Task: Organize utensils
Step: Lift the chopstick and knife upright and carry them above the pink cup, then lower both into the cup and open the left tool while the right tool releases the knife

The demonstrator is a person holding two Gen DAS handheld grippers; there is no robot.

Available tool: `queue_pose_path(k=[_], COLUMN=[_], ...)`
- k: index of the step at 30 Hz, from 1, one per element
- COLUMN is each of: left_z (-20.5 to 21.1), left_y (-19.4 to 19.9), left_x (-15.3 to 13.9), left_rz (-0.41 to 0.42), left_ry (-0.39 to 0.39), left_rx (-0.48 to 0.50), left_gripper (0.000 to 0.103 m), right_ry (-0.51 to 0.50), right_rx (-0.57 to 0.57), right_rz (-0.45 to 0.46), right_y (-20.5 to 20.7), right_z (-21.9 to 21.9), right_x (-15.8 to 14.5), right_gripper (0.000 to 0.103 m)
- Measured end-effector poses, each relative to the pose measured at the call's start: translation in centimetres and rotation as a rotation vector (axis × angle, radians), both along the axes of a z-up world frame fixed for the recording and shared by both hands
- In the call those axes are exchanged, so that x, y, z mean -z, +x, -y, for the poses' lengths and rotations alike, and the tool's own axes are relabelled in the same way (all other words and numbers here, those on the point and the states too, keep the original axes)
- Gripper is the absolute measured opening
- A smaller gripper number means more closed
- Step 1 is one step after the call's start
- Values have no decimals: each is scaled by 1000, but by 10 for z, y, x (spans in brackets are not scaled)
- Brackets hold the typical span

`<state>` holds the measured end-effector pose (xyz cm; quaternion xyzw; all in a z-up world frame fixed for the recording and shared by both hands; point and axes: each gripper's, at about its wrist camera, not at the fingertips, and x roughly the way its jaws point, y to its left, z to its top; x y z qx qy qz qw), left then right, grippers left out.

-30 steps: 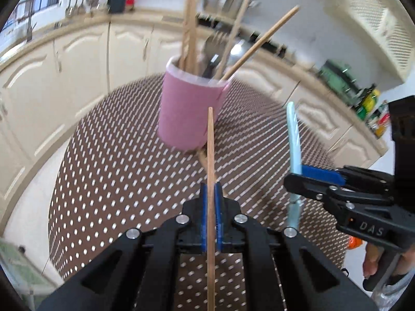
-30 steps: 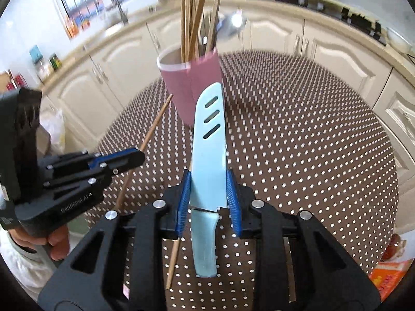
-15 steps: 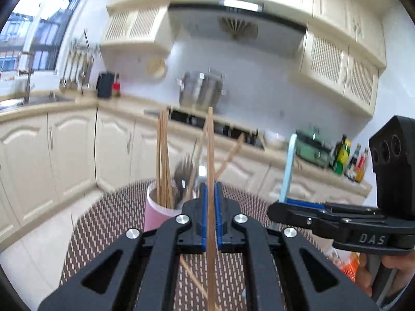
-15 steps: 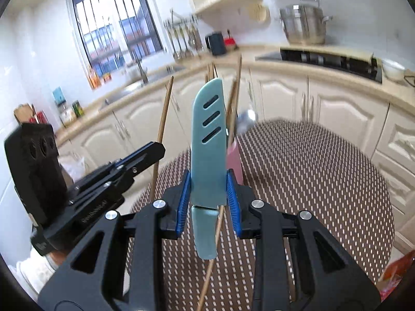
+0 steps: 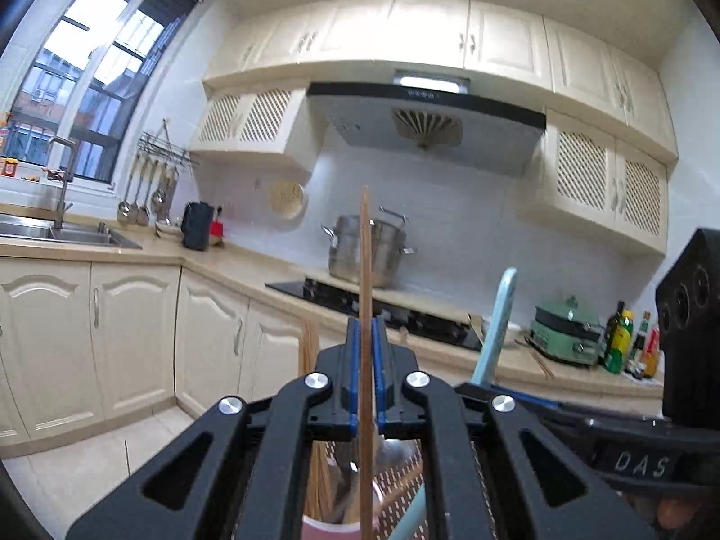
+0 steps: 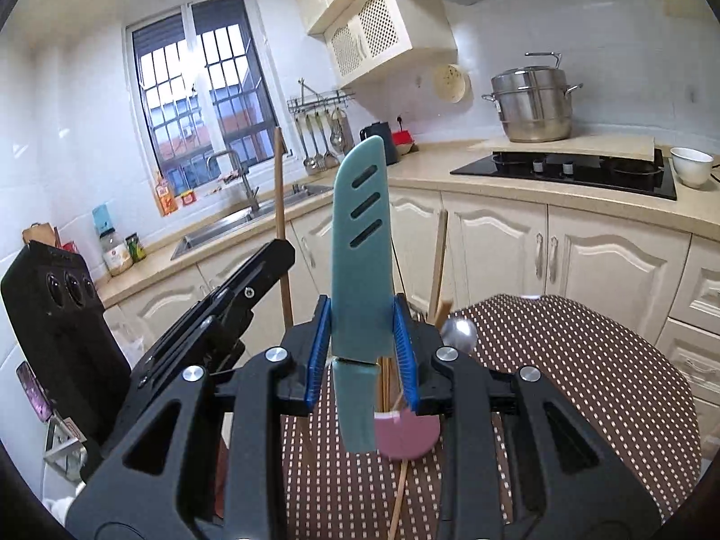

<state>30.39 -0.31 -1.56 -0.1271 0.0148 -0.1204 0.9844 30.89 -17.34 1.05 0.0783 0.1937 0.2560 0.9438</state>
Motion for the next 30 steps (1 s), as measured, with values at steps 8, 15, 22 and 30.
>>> queue_pose_path(k=[8, 15, 22, 30], left_z=[-4, -5, -7, -19], left_y=[21, 38, 46, 43], left_x=[3, 22, 39, 44], left_rz=[109, 108, 57, -11], left_ry=[-56, -62, -50, -69], left_rx=[-69, -87, -91, -67], left_gripper=[6, 6, 6, 39], right_ry=[41, 4, -39, -50], right_rx=[42, 55, 64, 70], right_rz=[55, 93, 124, 122], right_y=[17, 23, 22, 24], right_z=[1, -4, -11, -12], right_x=[7, 11, 13, 15], right_gripper=[27, 27, 27, 27])
